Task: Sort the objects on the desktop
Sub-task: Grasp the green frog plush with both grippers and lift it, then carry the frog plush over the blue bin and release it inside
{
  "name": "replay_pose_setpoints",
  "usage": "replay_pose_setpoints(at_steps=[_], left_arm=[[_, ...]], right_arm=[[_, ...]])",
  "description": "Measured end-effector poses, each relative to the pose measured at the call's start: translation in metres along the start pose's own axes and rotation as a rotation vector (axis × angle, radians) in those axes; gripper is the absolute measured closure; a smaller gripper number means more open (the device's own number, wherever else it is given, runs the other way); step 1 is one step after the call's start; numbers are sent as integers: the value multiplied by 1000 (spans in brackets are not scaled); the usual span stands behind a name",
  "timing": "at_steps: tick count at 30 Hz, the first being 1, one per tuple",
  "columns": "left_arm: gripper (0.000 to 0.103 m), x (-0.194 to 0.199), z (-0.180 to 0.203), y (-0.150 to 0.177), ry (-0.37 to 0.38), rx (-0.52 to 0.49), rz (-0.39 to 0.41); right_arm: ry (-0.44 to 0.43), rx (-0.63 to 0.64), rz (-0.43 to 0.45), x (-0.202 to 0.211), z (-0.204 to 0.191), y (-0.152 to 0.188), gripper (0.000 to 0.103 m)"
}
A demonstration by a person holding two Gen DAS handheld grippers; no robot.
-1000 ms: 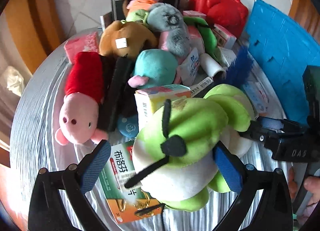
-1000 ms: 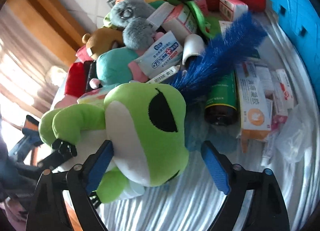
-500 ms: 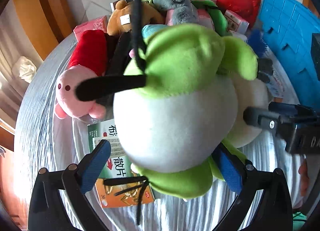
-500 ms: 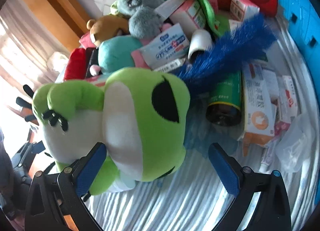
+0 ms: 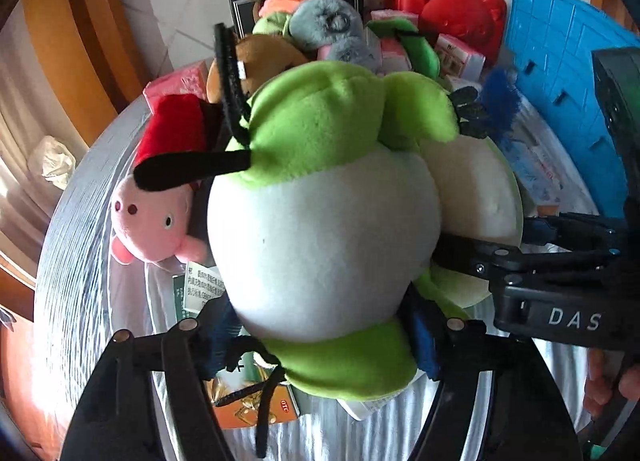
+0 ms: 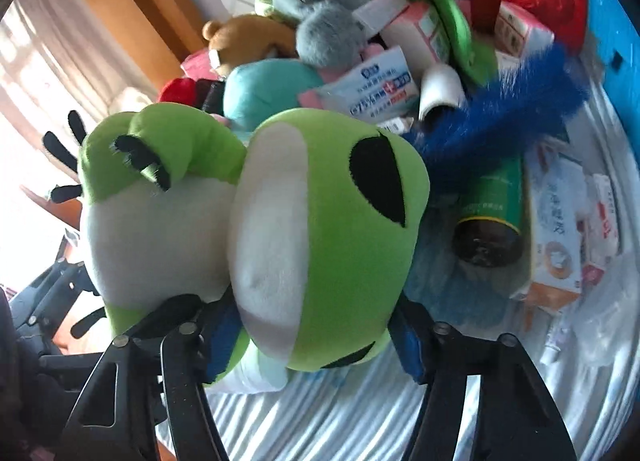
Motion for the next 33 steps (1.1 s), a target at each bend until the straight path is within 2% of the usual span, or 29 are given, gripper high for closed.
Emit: replay_pose_setpoints(at_steps=[9,18,26,33], left_arm=[[33,64,31,-26,40,-16,183],[33,141,106,-74,145,-104,408],[33,210,195,-124,283,-228,564],[33,237,292,-161,398,-352,587]], right_arm=[[67,32,165,83,3,-12,41],[234,14,375,205,39,-27,41],[361,-73,546,323,100,-29,41],[470,-205,616,399,183,-22,41]])
Point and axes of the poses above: each gripper's, at about its wrist camera, not at the fingertips, and x roughly against the way its jaws point, z to its right, y to its underside, the point moved 5 cm from there along -x, roughly the way its jaws point, and after that the axes turned 7 degrees about -z, right-handed, at the moved point
